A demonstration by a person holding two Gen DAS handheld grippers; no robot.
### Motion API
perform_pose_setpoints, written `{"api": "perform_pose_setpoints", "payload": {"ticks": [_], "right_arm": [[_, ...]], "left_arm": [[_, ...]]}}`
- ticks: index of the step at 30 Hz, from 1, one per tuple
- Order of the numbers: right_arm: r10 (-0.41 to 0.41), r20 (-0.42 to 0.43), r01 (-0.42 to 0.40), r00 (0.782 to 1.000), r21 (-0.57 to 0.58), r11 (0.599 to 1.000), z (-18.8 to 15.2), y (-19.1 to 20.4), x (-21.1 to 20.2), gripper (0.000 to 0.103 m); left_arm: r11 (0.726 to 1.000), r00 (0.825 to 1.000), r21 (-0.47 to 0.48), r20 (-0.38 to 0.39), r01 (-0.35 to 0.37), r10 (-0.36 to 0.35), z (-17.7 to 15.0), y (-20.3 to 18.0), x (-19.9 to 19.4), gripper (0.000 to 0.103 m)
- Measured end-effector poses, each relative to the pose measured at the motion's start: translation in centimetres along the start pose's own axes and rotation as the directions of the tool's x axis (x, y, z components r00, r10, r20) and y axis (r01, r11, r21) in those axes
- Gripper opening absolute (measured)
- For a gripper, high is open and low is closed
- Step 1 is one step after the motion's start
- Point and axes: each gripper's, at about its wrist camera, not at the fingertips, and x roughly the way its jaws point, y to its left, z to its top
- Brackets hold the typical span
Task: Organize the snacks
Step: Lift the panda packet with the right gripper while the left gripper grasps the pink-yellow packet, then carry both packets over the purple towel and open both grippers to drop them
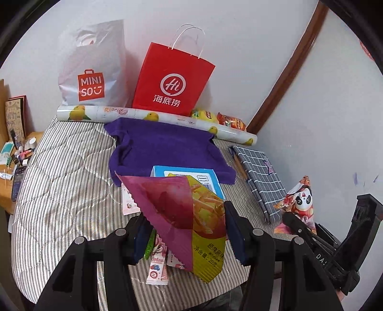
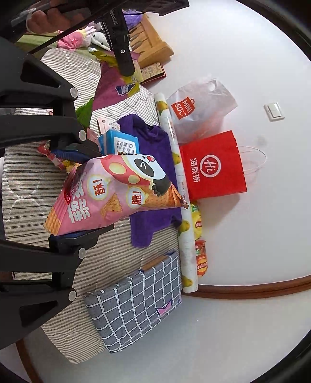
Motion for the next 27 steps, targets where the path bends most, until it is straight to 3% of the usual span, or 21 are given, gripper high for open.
{"api": "perform_pose_setpoints", "payload": {"ticks": [15,27], "right_arm": [[0.046,0.000,-0.046,0.999,-0.001,0.999,1.8,0.3,0.6,0.038],[0.095,-0.001,-0.095,0.996,-0.031,0.995,5.8,0.9,3.6,0.038]], "left_arm": [[1.000,1.000,0.023,0.009,0.015,-0.015,1.2,-0.7,0.2,0.054],[0.999,1.000,0.049,0.016,-0.014,0.013,5.7,-1.1,2.5,0.054]]}}
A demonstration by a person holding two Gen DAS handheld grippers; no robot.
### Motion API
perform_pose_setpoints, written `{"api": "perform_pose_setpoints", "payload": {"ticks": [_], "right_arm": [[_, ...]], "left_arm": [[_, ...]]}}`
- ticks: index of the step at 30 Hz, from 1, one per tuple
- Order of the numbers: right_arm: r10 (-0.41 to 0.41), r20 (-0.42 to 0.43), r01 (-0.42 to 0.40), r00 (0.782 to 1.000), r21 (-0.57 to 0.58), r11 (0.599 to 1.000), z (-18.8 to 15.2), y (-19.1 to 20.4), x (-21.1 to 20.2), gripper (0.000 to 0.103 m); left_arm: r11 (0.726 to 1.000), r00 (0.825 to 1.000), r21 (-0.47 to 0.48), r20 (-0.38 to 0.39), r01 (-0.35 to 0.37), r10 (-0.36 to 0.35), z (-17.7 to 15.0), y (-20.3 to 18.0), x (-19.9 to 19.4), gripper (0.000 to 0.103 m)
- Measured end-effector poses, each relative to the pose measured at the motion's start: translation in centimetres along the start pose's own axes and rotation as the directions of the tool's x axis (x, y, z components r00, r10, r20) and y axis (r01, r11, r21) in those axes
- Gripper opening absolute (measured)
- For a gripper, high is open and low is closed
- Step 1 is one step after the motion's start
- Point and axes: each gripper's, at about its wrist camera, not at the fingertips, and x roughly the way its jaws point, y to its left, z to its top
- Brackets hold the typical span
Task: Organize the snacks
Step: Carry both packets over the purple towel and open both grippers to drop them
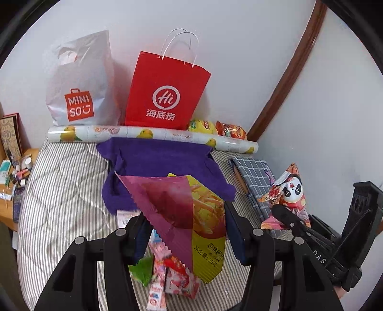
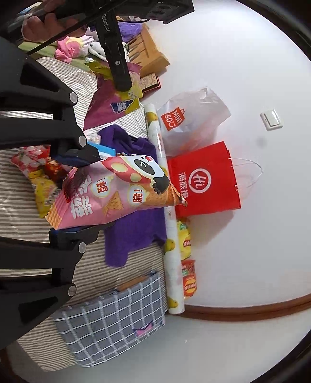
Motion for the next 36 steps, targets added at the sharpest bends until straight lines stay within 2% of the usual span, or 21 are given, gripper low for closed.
{"api": "perform_pose_setpoints", "payload": {"ticks": [9,19,27,36], "right_arm": [[0.027,0.002,-0.027,1.000,-0.027,0.999,4.6,-0.7,5.2,0.038],[0.033,-0.027,-0.033,0.999,-0.008,0.999,8.4,-3.1,12.7,0.038],[0.044,-0.092,-0.043,0.995,0.011,0.999,9.1,-4.7,19.5,0.038],[0.069,-0.196,-0.065,0.978,0.024,0.998,8.9,-5.9,26.3,0.038]], "left_arm": [[1.000,0.999,0.003,-0.030,-0.027,0.027,4.7,1.1,4.7,0.054],[0.998,0.997,-0.031,-0.052,-0.051,0.049,8.7,4.9,10.1,0.054],[0.995,0.994,-0.076,-0.094,-0.062,0.055,10.3,8.0,15.1,0.054],[0.995,0.990,-0.096,-0.138,-0.039,0.026,11.5,9.7,20.7,0.054]]}}
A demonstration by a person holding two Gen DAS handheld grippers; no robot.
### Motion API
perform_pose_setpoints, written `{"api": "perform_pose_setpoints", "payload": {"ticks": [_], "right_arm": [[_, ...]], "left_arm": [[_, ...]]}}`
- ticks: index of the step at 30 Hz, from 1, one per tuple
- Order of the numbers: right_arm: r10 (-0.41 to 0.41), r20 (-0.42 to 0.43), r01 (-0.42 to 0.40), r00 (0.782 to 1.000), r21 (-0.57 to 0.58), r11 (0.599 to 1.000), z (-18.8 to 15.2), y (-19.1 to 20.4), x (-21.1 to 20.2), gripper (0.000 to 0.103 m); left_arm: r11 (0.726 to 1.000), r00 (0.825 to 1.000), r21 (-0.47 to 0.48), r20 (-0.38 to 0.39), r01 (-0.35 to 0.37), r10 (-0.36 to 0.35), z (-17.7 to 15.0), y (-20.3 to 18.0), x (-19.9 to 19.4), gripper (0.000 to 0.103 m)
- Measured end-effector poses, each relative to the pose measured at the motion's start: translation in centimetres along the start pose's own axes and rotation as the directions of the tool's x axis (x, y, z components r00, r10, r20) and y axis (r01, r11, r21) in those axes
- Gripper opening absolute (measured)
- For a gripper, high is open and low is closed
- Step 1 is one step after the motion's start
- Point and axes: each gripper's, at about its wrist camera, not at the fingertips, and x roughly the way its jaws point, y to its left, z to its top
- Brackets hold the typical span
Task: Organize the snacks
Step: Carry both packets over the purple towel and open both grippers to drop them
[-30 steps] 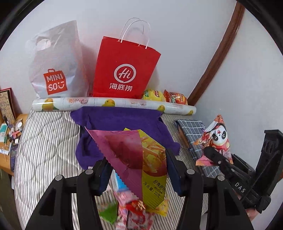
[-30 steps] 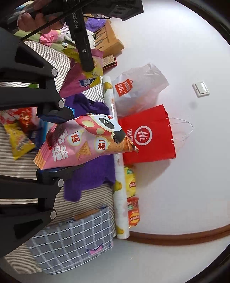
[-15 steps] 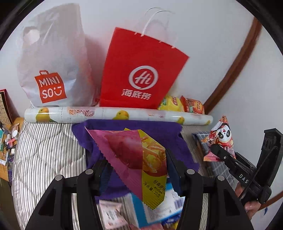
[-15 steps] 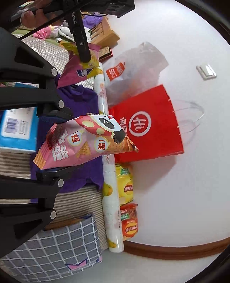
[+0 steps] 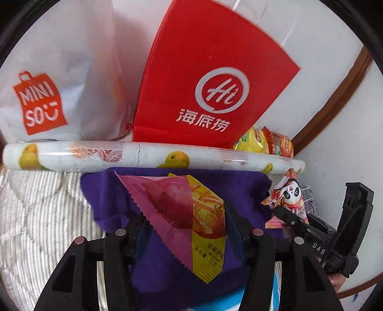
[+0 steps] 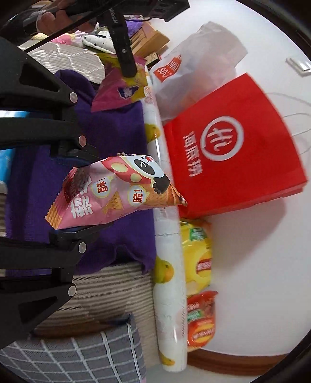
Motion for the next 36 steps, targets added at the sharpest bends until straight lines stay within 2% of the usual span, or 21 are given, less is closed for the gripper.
{"api": "perform_pose_setpoints", "payload": {"ticks": [10,17,25,27,29,31,36], "right_arm": [[0.024,-0.079,-0.022,0.997,0.018,1.000,-0.1,-1.4,4.1,0.038],[0.031,-0.132,-0.027,0.991,0.036,0.999,-0.4,-1.9,5.9,0.038],[0.006,-0.158,0.000,0.987,0.038,0.999,-0.7,-2.4,6.7,0.040],[0.002,-0.166,0.001,0.986,0.023,1.000,-0.6,-2.2,6.8,0.049],[0.000,-0.162,0.003,0.987,0.017,1.000,-0.5,-2.0,6.5,0.064],[-0.004,-0.149,0.006,0.989,0.013,1.000,-0.3,-1.9,6.0,0.069],[-0.045,-0.116,0.046,0.992,0.002,0.999,-0.2,-1.5,3.8,0.069]], "left_arm": [[1.000,0.998,-0.001,-0.056,0.002,-0.003,0.5,1.3,4.5,0.054],[1.000,0.998,-0.016,-0.055,0.004,-0.005,0.4,2.1,5.8,0.054],[1.000,0.998,0.023,-0.068,-0.004,0.006,0.2,1.5,6.7,0.055],[0.999,0.997,0.032,-0.081,-0.012,0.015,0.2,1.4,6.8,0.056],[0.999,0.994,0.037,-0.101,-0.027,0.030,0.2,1.0,7.4,0.071],[0.998,0.993,0.049,-0.103,-0.046,0.051,0.2,0.7,7.5,0.074],[0.995,0.994,0.063,-0.081,-0.071,0.076,0.2,0.4,5.6,0.080]]}}
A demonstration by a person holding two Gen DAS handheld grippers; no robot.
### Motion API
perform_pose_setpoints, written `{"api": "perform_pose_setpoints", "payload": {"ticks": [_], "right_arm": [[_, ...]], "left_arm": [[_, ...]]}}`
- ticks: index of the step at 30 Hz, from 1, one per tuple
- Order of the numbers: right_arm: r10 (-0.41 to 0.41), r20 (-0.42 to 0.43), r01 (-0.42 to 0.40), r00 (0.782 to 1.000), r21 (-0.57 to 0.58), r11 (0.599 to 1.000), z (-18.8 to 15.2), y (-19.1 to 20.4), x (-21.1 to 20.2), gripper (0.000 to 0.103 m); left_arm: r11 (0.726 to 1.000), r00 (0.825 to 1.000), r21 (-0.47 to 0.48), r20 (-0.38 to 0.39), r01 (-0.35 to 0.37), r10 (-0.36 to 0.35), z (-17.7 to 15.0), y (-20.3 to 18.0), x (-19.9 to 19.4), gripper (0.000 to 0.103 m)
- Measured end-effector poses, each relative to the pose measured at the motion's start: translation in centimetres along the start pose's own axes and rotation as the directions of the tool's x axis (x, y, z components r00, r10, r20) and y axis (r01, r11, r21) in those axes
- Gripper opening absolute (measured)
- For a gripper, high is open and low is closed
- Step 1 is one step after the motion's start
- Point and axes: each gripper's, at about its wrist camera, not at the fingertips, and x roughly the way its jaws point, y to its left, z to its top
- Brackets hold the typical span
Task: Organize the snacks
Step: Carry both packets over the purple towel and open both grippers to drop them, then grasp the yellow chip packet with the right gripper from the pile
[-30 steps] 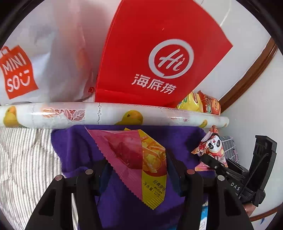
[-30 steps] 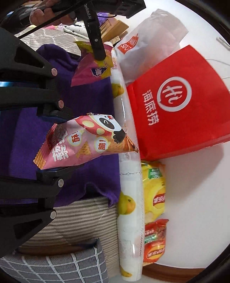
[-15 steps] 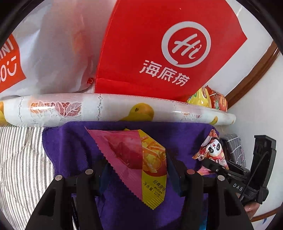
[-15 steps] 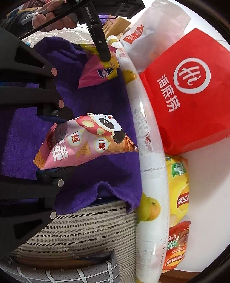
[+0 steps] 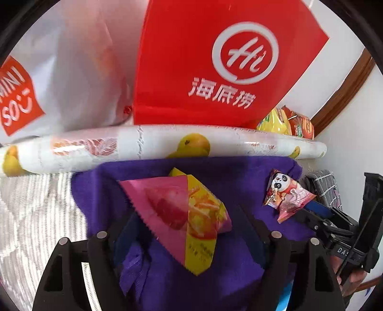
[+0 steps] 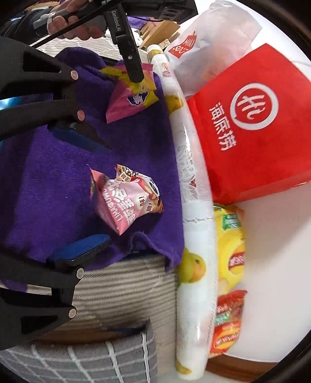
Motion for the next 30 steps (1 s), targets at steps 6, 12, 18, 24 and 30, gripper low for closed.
{"api": "perform_pose_setpoints", "payload": {"ticks": [6,12,18,24,30], "right_arm": [[-0.088,0.051,0.090,0.995,-0.040,0.995,-1.3,0.8,-4.6,0.073],[-0.181,0.120,0.184,0.976,-0.009,0.983,-3.4,1.1,-9.5,0.087],[-0.177,0.170,0.185,0.969,-0.030,0.982,-6.8,2.1,-13.2,0.088],[-0.114,0.176,0.125,0.978,-0.051,0.991,-10.8,2.7,-15.5,0.088],[0.001,0.142,0.005,0.990,-0.040,0.999,-14.8,3.2,-16.4,0.088]], "left_arm": [[0.999,0.999,-0.036,0.044,-0.013,0.015,-1.2,1.0,-3.9,0.083],[0.998,0.995,-0.064,0.091,-0.023,0.029,-3.6,1.0,-8.3,0.083],[0.998,0.989,-0.068,0.143,-0.018,0.028,-6.7,0.4,-12.8,0.082],[0.997,0.985,-0.067,0.167,-0.035,0.046,-9.9,-0.4,-15.9,0.081],[0.998,0.987,-0.046,0.158,-0.036,0.043,-12.8,-0.9,-17.2,0.082]]}}
